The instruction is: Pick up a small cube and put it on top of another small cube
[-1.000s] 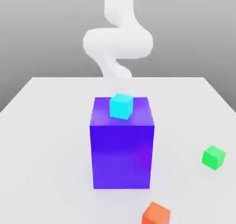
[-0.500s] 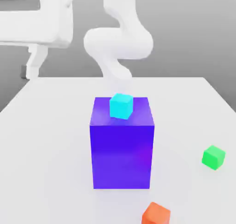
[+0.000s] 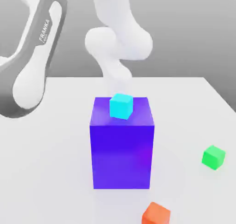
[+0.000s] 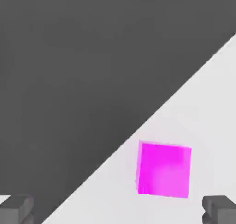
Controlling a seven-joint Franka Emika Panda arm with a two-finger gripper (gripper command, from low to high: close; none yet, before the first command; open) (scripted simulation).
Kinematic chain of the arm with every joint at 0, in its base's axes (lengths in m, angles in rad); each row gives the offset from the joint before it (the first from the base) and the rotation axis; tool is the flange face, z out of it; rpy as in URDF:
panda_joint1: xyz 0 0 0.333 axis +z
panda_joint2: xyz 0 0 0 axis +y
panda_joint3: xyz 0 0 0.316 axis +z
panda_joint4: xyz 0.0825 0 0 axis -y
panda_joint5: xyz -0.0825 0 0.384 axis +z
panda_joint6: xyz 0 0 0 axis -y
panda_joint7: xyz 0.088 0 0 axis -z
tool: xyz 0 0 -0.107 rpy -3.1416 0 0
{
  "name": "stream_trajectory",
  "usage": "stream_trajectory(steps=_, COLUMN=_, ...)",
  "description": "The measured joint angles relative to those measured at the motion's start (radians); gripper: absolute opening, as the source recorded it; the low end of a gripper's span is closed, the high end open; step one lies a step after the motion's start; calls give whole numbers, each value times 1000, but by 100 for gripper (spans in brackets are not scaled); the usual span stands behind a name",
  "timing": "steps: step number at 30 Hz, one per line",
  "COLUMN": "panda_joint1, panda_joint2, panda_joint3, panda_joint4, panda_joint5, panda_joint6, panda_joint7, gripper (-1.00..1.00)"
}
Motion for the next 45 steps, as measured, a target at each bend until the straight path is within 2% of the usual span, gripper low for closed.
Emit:
stream_trajectory(steps=4, panda_joint1=-35, panda_joint2=145, panda_joint3=24, panda_joint4=36, panda_joint5=35, panda_joint6=84, panda_joint7=-16, gripper=0)
stream_trajectory(steps=5, panda_joint1=-39, panda_joint2=170, panda_joint3=30, panda_joint4=43, panda_joint5=40, panda_joint6=102, panda_joint7=-19, gripper=-100)
stream_trajectory(steps=11, panda_joint1=-41, panda_joint2=182, panda_joint3=31, panda_joint4=46, panda_joint5=46, panda_joint6=111, panda_joint7=-23, gripper=-100)
stream_trajectory(steps=16, panda_joint1=-10, panda_joint2=51, panda_joint3=11, panda_joint4=6, panda_joint5=20, panda_joint6=19, panda_joint7=-7, gripper=-100)
stream_trajectory(steps=26, panda_joint1=226, panda_joint2=-172, panda_joint3=205, panda_joint4=-244, panda_joint5=-11, panda_joint6=65, panda_joint7=-27, gripper=-100)
stream_trajectory(steps=34, panda_joint1=426, panda_joint2=-373, panda_joint3=411, panda_joint4=-500, panda_joint5=-41, panda_joint6=126, panda_joint7=-49, gripper=-100)
stream_trajectory(steps=37, panda_joint1=606, panda_joint2=-462, panda_joint3=518, panda_joint4=-611, panda_joint5=-56, panda_joint6=150, panda_joint7=-55, gripper=-100)
stream_trajectory(steps=40, panda_joint1=844, panda_joint2=-471, panda_joint3=604, panda_joint4=-673, panda_joint5=-151, panda_joint6=194, panda_joint7=15, gripper=-100)
stream_trajectory(steps=45, panda_joint1=878, panda_joint2=-342, panda_joint3=532, panda_joint4=-679, panda_joint5=-324, panda_joint6=313, panda_joint7=143, gripper=-100)
